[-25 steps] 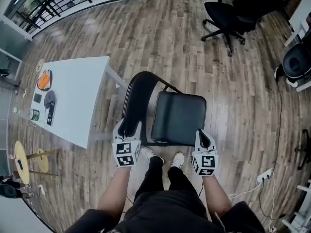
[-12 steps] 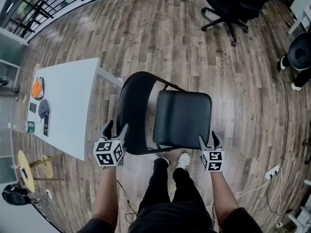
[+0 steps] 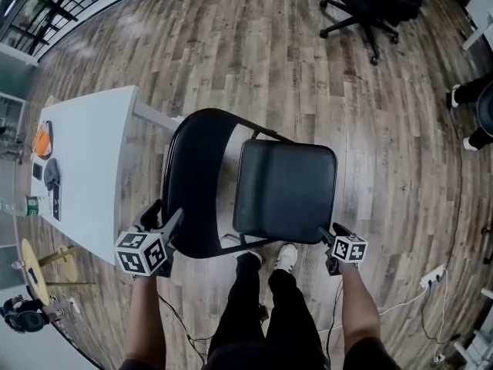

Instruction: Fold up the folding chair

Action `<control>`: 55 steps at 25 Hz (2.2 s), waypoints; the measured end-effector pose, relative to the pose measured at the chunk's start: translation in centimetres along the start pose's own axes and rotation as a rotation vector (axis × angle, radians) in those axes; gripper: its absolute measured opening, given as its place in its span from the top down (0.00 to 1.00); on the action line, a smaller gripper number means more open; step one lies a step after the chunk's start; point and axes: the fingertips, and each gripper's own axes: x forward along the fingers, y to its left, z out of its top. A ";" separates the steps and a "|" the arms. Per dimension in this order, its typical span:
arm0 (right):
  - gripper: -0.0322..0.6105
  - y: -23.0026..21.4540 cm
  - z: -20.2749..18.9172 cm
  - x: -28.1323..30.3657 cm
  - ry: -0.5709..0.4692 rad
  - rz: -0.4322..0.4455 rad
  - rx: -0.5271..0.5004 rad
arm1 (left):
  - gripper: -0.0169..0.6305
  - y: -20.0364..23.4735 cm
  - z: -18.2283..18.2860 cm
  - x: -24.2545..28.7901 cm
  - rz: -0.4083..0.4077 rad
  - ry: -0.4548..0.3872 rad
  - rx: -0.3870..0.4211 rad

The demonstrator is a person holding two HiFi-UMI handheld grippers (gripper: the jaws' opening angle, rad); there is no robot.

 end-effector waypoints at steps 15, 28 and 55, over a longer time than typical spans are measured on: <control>0.41 -5.3 -6.2 7.4 0.160 0.139 0.199 | 0.55 -1.6 -3.3 4.5 -0.043 0.103 0.005; 0.35 -5.2 -6.6 8.6 0.115 0.239 0.287 | 0.71 -1.8 -4.4 4.7 -0.070 0.055 -0.080; 0.47 19.9 0.3 -0.5 0.147 0.400 -0.007 | 0.83 1.4 4.6 -6.8 -0.153 -0.024 -0.146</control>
